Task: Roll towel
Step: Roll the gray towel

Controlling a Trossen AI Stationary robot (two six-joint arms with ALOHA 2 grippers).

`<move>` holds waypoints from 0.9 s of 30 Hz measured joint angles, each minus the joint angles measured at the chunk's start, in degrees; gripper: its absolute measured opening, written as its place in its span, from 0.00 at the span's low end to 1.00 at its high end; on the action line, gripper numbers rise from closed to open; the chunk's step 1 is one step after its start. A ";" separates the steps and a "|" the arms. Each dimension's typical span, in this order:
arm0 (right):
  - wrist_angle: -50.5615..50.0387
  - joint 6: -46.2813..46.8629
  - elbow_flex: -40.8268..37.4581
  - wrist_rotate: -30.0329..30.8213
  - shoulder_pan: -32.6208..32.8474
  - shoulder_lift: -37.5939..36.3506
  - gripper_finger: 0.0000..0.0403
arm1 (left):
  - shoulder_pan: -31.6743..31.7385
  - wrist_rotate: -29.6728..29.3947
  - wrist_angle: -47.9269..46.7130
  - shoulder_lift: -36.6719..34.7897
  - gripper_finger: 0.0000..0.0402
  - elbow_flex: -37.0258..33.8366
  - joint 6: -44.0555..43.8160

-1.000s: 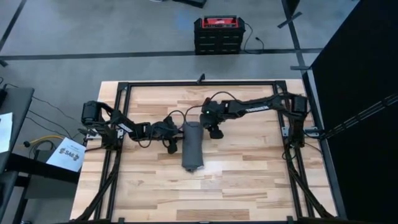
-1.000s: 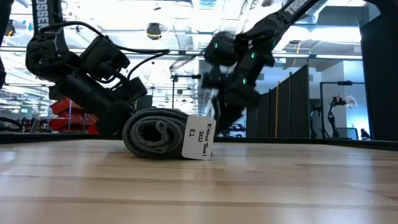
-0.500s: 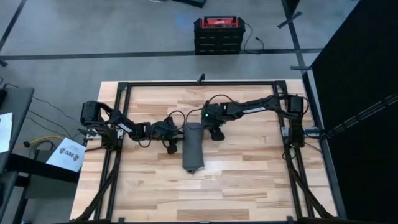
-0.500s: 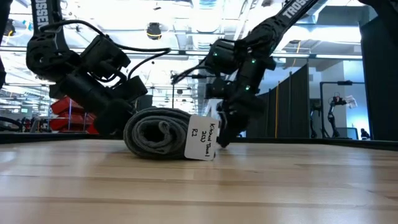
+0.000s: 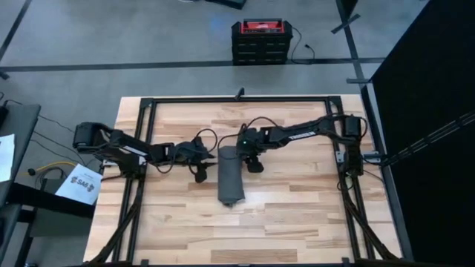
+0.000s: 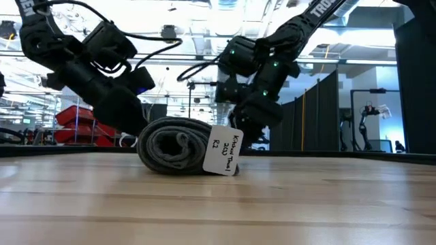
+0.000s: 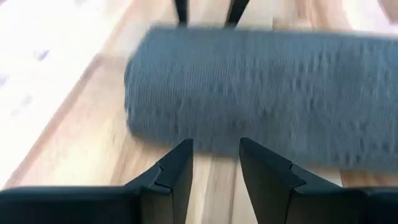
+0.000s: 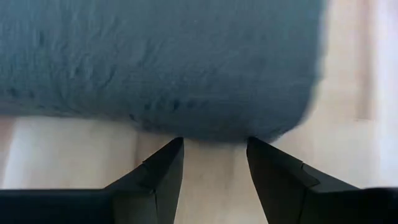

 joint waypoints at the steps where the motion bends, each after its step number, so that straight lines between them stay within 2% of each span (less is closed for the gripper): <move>1: 0.17 0.25 -0.01 0.01 0.00 0.49 0.41 | 0.00 -0.03 -1.16 -0.42 0.29 -0.01 -0.45; 8: 1.72 0.67 0.10 -0.23 -0.11 1.99 0.41 | 0.15 -1.06 -1.65 -0.61 0.29 -2.20 -3.01; 14: -3.20 0.28 -0.08 0.78 -1.47 -1.49 0.41 | 0.17 -1.49 -2.50 -0.63 0.29 -2.51 -3.57; 19: -1.01 1.80 0.05 0.76 -1.62 -2.93 0.41 | 0.17 -1.57 -2.43 -0.63 0.29 -2.51 -3.63; 27: 4.81 2.71 0.03 -0.03 0.28 -0.21 0.41 | 0.17 -1.60 -3.13 -0.67 0.29 -2.49 -4.92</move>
